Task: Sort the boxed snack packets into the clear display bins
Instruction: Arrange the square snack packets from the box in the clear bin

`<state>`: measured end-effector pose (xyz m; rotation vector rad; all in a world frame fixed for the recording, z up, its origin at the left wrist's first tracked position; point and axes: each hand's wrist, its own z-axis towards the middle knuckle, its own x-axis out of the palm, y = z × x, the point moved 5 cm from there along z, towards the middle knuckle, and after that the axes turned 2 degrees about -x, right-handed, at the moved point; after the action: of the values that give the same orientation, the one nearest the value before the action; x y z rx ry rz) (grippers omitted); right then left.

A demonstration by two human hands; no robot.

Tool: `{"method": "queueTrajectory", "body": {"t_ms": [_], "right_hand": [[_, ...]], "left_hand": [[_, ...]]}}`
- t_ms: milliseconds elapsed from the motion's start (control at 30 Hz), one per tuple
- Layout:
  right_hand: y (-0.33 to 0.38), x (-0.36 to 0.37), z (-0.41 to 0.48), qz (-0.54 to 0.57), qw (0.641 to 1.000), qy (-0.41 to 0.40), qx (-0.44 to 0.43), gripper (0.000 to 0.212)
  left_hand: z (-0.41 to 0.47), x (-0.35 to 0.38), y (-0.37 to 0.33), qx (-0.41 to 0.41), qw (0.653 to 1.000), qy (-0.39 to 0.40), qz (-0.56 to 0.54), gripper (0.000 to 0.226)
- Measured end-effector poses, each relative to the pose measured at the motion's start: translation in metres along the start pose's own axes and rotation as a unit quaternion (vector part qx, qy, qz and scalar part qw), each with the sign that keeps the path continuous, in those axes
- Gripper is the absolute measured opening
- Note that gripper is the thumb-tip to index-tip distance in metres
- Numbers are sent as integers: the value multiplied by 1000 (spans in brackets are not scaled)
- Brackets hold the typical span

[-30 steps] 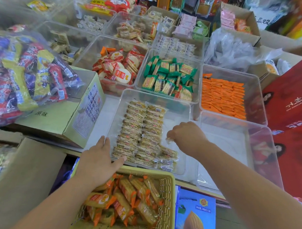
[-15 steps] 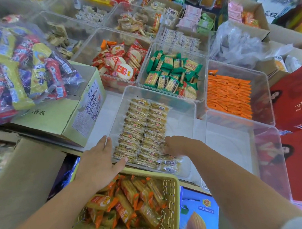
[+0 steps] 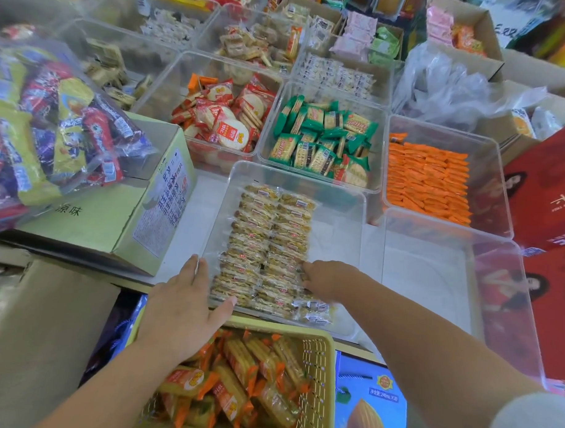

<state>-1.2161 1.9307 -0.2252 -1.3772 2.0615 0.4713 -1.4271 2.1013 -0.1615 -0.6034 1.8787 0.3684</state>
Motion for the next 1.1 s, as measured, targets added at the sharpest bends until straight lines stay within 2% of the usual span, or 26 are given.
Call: {"method": "queueTrajectory", "body": {"t_ms": [100, 267, 500, 700, 833, 967, 1100], "right_hand": [[-1, 2, 0, 2, 1000, 7, 5, 42], [-14, -17, -17, -22, 998, 52, 7, 66], [-6, -12, -24, -22, 996, 87, 14, 65], [4, -11, -34, -23, 998, -9, 56, 64], [13, -26, -57, 48, 991, -89, 84, 23], [51, -56, -85, 133, 965, -217, 67, 31], [135, -87, -113, 219, 926, -301, -59, 45]], "left_hand": [[1, 0, 1, 1, 1000, 2, 2, 100], [1, -2, 0, -1, 1000, 7, 0, 101], [0, -2, -2, 0, 1000, 6, 3, 101], [-1, -4, -2, -5, 1000, 5, -17, 102], [-12, -10, -3, 7, 996, -3, -89, 96], [-59, -23, 9, 19, 989, -66, -131, 81], [-124, -34, 51, 4, 969, -142, -201, 73]]}}
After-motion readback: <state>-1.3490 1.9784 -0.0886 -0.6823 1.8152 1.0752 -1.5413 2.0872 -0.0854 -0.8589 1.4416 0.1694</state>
